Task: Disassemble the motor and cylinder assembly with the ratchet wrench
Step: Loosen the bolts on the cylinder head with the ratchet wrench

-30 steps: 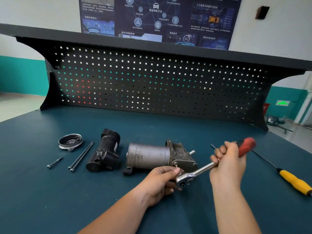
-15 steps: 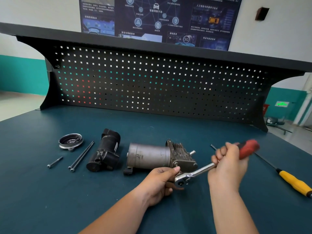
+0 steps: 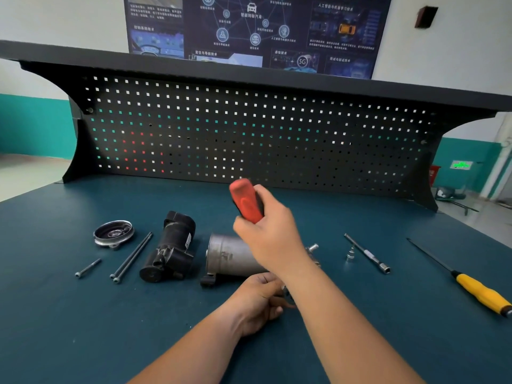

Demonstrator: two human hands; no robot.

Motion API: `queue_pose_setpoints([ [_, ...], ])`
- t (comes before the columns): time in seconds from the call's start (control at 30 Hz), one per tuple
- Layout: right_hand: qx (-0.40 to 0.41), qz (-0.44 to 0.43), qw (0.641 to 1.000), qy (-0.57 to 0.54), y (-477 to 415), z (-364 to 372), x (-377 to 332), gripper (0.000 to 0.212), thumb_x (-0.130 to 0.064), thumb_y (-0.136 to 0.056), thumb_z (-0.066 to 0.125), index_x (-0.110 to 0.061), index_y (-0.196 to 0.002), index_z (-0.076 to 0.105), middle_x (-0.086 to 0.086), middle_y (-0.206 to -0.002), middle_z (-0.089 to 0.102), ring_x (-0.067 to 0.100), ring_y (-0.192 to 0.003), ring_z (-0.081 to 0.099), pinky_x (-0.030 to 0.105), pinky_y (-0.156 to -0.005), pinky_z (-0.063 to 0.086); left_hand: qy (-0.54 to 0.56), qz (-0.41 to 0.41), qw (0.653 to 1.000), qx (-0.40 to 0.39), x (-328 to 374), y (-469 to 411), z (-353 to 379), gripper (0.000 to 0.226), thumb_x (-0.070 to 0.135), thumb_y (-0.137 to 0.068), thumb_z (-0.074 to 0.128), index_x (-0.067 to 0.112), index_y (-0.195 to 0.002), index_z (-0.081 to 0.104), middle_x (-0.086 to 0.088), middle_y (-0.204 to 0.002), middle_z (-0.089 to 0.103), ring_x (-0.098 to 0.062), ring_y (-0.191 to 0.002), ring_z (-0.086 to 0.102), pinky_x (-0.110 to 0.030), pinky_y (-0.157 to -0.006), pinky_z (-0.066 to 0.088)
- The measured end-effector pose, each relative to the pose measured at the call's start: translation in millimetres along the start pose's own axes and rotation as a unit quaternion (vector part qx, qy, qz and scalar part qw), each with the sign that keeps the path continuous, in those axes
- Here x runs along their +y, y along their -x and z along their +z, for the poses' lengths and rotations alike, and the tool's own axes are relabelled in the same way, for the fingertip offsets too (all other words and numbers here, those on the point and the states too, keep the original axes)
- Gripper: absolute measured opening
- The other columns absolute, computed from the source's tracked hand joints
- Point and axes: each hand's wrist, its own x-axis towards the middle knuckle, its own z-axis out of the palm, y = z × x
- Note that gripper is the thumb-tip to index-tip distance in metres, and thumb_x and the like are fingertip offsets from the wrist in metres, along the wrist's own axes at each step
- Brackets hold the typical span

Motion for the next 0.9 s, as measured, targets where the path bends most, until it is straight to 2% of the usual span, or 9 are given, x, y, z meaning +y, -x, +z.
queue_pose_setpoints([
  [0.1,0.041,-0.007,0.999,-0.017,2,-2,2,0.025,-0.015,-0.067,0.054,-0.037,-0.062,0.042,-0.013,-0.049,0.035,0.006,-0.046,0.029,0.014,-0.045,0.026,-0.01,0.008,1.0,-0.006,0,1,0,0.044,0.004,-0.094,0.05,0.017,-0.056,0.068,0.005,-0.054,0.063,-0.003,-0.042,0.055,-0.013,-0.04,0.036],
  [0.17,0.102,0.009,0.993,-0.052,6,-11,6,0.017,-0.013,-0.068,0.056,-0.025,-0.065,0.044,-0.012,-0.051,0.034,0.004,-0.047,0.027,0.014,-0.045,0.025,-0.008,0.008,1.0,-0.003,0,1,1,0.032,0.006,-0.093,0.054,0.016,-0.066,0.067,0.005,-0.057,0.062,-0.001,-0.04,0.05,-0.013,-0.039,0.036],
  [0.27,0.198,0.071,0.968,-0.134,10,-29,14,0.022,-0.009,-0.072,0.06,-0.029,-0.065,0.053,-0.011,-0.051,0.037,0.01,-0.046,0.032,0.02,-0.043,0.03,0.008,0.01,1.0,0.012,-1,0,3,0.013,0.013,-0.09,0.06,0.011,-0.078,0.063,-0.003,-0.068,0.054,-0.006,-0.047,0.043,-0.015,-0.04,0.039],
  [0.33,0.257,0.109,0.937,-0.21,13,-41,20,0.028,-0.006,-0.076,0.06,-0.031,-0.067,0.053,-0.011,-0.047,0.04,0.008,-0.041,0.034,0.02,-0.038,0.029,0.011,0.015,1.0,0.014,-2,0,3,0.014,0.016,-0.09,0.061,0.011,-0.078,0.064,-0.004,-0.069,0.058,-0.009,-0.052,0.05,-0.016,-0.043,0.044],
  [0.43,0.337,0.14,0.876,-0.315,17,-57,31,0.028,0.005,-0.085,0.05,-0.021,-0.076,0.044,-0.012,-0.043,0.04,0.002,-0.035,0.032,0.016,-0.034,0.025,0.011,0.02,1.0,0.01,0,0,3,0.016,0.017,-0.088,0.062,0.012,-0.073,0.065,-0.001,-0.063,0.064,-0.008,-0.05,0.057,-0.018,-0.047,0.048],
  [0.6,0.453,0.196,0.766,-0.411,32,-75,58,0.025,-0.002,-0.088,0.042,-0.02,-0.073,0.035,-0.012,-0.042,0.034,0.003,-0.036,0.031,0.016,-0.034,0.021,0.019,0.021,1.0,0.006,-1,0,3,0.013,0.016,-0.087,0.062,0.011,-0.075,0.066,-0.001,-0.067,0.069,-0.008,-0.055,0.061,-0.019,-0.055,0.051],
  [0.73,0.502,0.279,0.676,-0.462,54,-76,85,0.024,-0.01,-0.089,0.041,-0.02,-0.07,0.03,-0.011,-0.047,0.03,0.005,-0.037,0.028,0.016,-0.036,0.022,0.027,0.022,0.999,0.002,0,0,4,0.013,0.017,-0.084,0.064,0.011,-0.073,0.068,-0.004,-0.071,0.07,-0.011,-0.059,0.064,-0.02,-0.059,0.053],
  [0.8,0.51,0.297,0.652,-0.476,60,-74,91,0.026,-0.011,-0.089,0.04,-0.021,-0.068,0.028,-0.01,-0.05,0.027,0.006,-0.037,0.027,0.016,-0.037,0.022,0.03,0.02,0.999,0.001,0,0,4,0.012,0.017,-0.084,0.064,0.011,-0.074,0.067,-0.004,-0.071,0.07,-0.011,-0.059,0.065,-0.02,-0.057,0.052],
  [0.9,0.516,0.281,0.666,-0.46,58,-74,87,0.023,-0.01,-0.089,0.041,-0.02,-0.07,0.031,-0.011,-0.049,0.03,0.006,-0.037,0.028,0.016,-0.036,0.023,0.032,0.016,0.999,0.002,-1,0,4,0.01,0.017,-0.084,0.064,0.01,-0.077,0.065,-0.004,-0.071,0.07,-0.011,-0.059,0.064,-0.02,-0.056,0.052],
])
